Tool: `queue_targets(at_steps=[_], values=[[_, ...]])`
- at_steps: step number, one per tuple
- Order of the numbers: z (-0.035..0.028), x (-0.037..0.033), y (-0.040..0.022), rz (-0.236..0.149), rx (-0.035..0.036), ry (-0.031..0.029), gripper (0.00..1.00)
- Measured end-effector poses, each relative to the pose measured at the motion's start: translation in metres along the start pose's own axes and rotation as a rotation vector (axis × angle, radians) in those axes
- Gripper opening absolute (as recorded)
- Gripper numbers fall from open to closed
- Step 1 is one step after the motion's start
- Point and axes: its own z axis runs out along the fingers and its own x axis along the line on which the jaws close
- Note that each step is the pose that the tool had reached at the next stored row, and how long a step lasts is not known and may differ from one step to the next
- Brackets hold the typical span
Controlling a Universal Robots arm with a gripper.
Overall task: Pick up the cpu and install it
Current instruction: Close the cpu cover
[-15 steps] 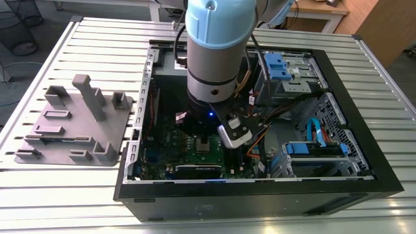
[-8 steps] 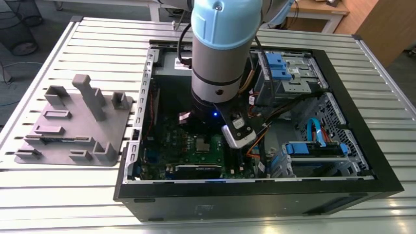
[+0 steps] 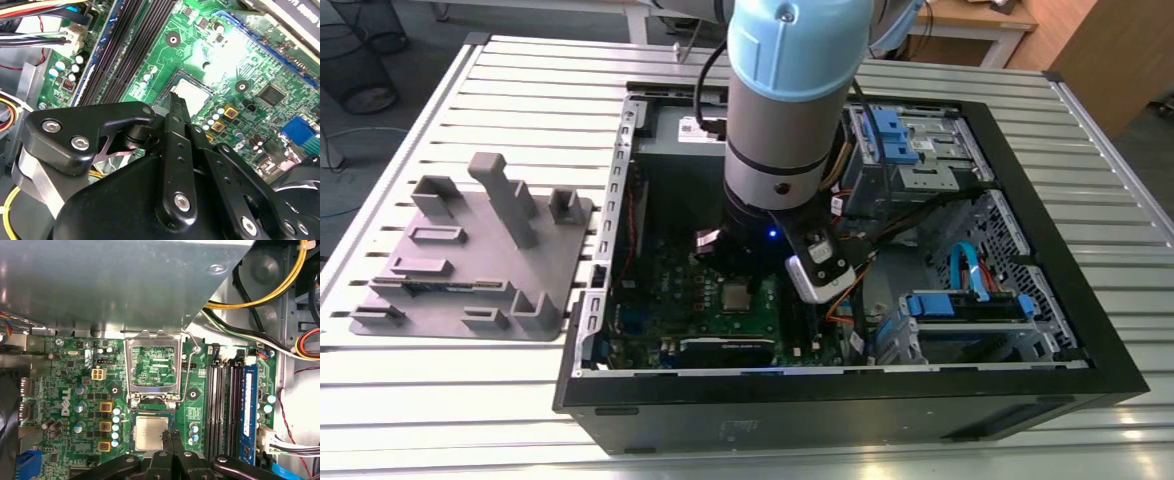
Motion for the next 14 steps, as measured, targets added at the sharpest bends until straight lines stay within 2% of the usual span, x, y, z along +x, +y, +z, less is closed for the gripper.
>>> queue_targets(at_steps=[14], values=[[0.0014, -0.0052, 0.0139, 0.000, -0.0009, -0.0001, 0.11]])
